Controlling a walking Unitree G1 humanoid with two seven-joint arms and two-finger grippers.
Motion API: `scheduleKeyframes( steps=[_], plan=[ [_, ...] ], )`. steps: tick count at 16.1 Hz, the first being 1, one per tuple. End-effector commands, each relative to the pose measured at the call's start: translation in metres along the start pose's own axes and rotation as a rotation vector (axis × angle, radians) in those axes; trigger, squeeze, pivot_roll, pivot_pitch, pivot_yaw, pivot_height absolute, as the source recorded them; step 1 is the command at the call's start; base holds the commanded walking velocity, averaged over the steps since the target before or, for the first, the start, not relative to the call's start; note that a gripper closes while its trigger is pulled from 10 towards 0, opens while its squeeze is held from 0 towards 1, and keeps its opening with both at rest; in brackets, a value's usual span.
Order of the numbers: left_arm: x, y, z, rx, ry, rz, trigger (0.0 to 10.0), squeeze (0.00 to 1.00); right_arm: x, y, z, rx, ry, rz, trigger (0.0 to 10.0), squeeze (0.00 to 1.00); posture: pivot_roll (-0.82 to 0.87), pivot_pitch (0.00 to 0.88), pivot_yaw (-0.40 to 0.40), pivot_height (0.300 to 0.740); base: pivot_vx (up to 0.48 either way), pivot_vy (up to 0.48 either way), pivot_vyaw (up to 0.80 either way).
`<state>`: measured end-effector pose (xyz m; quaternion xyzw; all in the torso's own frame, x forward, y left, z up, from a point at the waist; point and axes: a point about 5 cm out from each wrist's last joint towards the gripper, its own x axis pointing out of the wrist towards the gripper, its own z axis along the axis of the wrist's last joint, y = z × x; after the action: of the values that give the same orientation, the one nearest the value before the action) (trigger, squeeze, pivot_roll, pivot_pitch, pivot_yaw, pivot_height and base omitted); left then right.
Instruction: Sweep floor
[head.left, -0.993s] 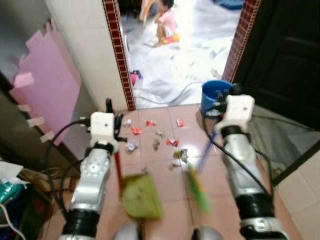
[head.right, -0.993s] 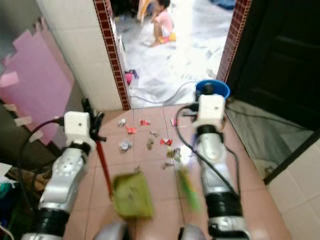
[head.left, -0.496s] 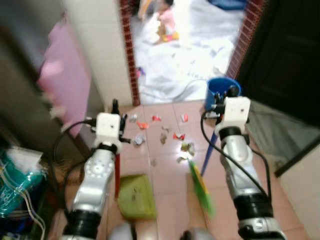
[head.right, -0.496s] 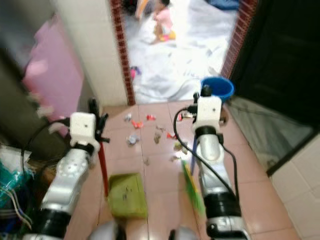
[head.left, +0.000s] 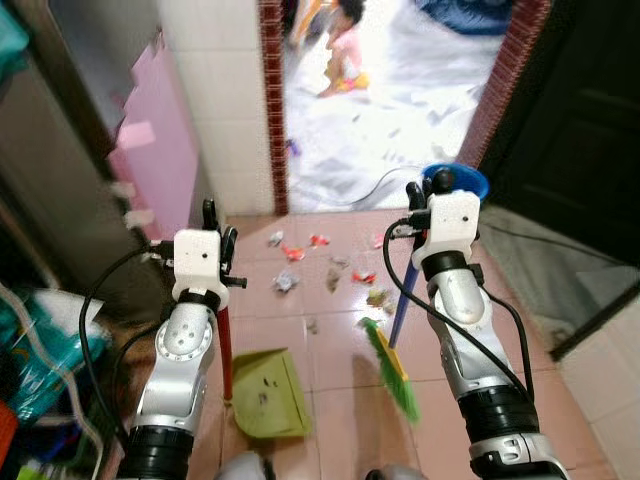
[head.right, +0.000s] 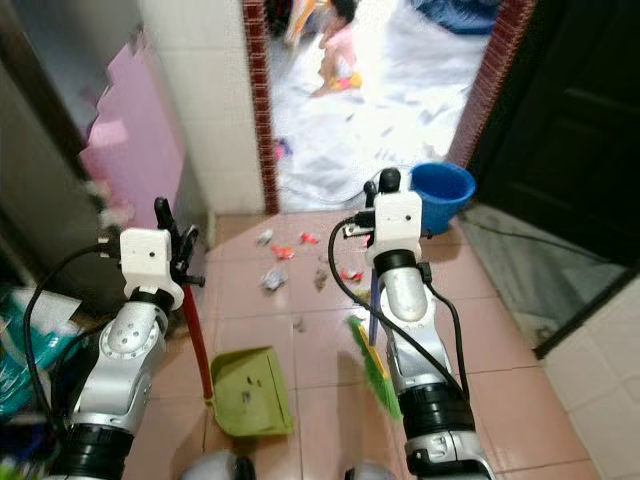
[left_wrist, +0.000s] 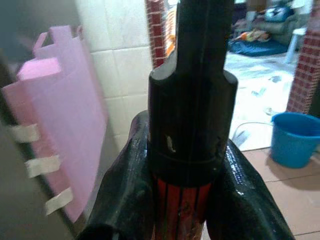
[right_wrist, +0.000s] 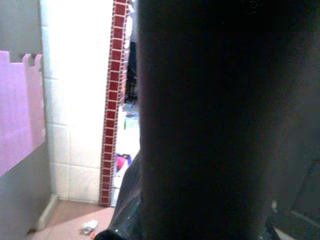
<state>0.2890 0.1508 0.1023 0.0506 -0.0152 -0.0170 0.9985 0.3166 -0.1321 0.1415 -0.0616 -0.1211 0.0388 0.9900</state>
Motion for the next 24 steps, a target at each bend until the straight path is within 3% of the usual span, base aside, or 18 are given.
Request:
scheduleKeyframes(
  steps=[1, 9, 24],
  plan=[
    [0.0051, -0.0019, 0.0182, -0.003, -0.093, 0.0, 10.0, 0.0, 0.0066, -0.0006, 0.0175, -0.019, -0.089, 0.017, 10.0, 0.0, 0.0, 0.0, 0.006, 0.74, 0.368, 0.0, 0.0],
    [0.0065, -0.0017, 0.0204, -0.004, -0.104, 0.015, 10.0, 0.0, 0.0084, 0.0056, 0.0237, -0.033, -0.133, 0.069, 10.0, 0.0, 0.01, 0.0, -0.002, 0.74, 0.422, 0.09, 0.0],
    [0.0097, -0.0057, 0.0217, 0.011, -0.109, 0.035, 10.0, 0.0, 0.0084, 0.0064, 0.0251, -0.035, -0.154, 0.085, 10.0, 0.0, 0.0, 0.0, -0.003, 0.74, 0.34, 0.335, 0.0]
  ],
)
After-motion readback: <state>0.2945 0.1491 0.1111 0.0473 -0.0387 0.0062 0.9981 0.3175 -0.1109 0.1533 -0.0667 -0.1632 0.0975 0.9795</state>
